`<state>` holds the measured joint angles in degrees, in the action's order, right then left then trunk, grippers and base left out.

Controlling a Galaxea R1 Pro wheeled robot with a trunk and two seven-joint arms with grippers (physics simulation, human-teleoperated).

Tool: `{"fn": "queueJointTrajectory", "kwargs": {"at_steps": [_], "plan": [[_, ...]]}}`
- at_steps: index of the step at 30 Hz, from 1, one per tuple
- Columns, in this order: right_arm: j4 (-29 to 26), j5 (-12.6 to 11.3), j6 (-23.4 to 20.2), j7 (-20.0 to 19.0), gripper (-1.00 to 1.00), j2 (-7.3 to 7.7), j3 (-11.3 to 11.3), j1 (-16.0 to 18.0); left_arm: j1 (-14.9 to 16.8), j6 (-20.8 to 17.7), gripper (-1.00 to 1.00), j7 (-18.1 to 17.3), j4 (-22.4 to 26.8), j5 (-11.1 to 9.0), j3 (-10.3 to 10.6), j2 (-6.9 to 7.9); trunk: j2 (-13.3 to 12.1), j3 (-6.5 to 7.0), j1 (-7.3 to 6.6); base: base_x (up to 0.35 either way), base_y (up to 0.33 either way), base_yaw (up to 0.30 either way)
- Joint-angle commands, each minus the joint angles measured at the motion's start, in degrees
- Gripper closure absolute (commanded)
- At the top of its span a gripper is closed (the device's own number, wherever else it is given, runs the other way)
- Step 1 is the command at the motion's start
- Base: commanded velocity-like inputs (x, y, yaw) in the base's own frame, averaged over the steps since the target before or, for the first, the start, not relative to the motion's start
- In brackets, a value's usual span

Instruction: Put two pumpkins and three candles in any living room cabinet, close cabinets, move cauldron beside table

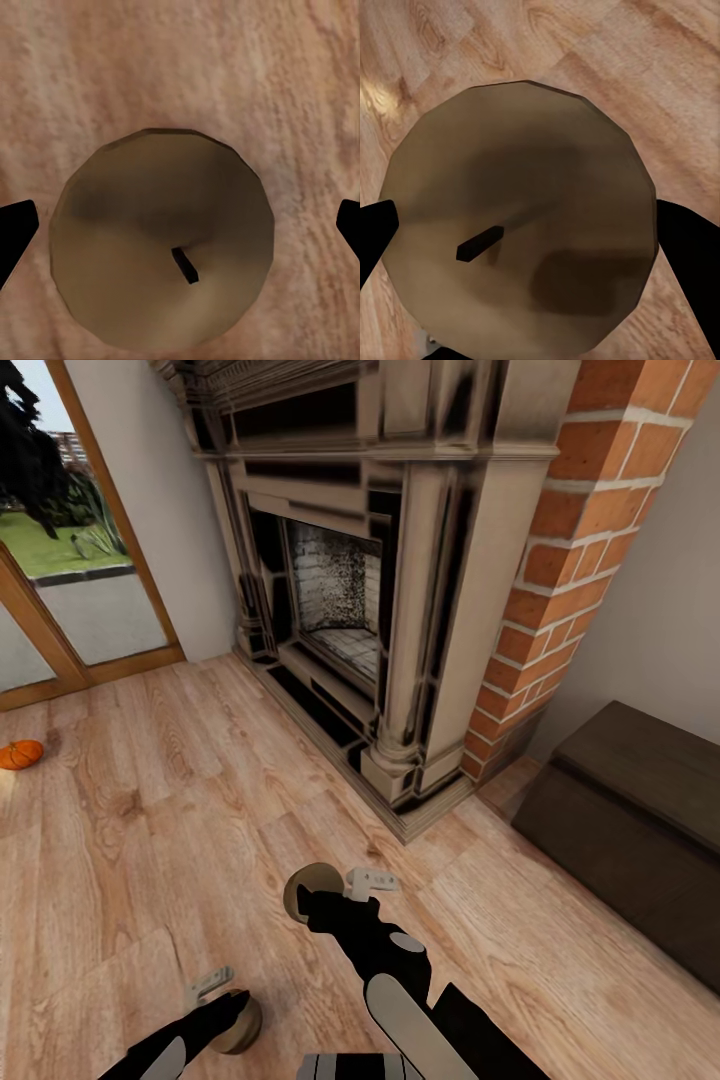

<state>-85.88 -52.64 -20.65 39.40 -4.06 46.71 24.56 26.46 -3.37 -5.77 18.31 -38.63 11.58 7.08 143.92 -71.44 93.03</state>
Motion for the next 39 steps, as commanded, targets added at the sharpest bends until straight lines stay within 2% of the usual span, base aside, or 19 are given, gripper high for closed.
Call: {"fn": "queueJointTrajectory", "kwargs": {"at_steps": [1, 8, 11, 23, 28, 39], "plan": [[-0.1, -0.3, -0.2, 0.4, 1.0, -0.03, 0.0, 0.1, 0.0, -0.2, -1.0, -0.1, 0.1, -0.5, 0.2, 0.04, 0.0, -0.04, -0.01, 0.0, 0.028, 0.0], [-0.1, -0.3, -0.2, 0.4, 1.0, 0.02, 0.0, 0.1, 0.0, -0.2, -1.0, 0.4, 0.1, -0.5, 0.1, 0.02, 0.0, -0.04, -0.01, 0.0, 0.007, 0.0], [-0.1, -0.3, -0.2, 0.4, 1.0, 0.02, 0.0, 0.1, 0.0, -0.2, -1.0, 0.7, 0.1, -0.5, 0.1, -0.02, 0.1, -0.71, 0.07, 0.0, 0.0, 0.0], [-0.2, -0.3, -0.2, 0.4, 1.0, 0.02, 0.0, 0.1, 0.0, -0.1, -1.0, 0.8, 0.1, -0.5, 0.1, -0.05, 0.1, -0.71, 0.07, 0.0, 0.0, 0.0], [-0.2, -0.3, -0.2, 0.4, 1.0, 0.02, 0.0, 0.1, 0.0, -0.1, -1.0, 0.8, 0.1, -0.5, 0.2, -0.09, 0.1, -1.82, 0.2, 0.0, 0.0, 0.0], [-1.0, -0.3, -0.3, 0.3, 1.0, 0.14, 0.0, 0.1, 0.0, 0.5, -1.0, 0.8, 0.1, -0.5, 0.3, -0.1, 0.1, -1.82, 0.2, 0.0, 0.0, 0.0]]}}
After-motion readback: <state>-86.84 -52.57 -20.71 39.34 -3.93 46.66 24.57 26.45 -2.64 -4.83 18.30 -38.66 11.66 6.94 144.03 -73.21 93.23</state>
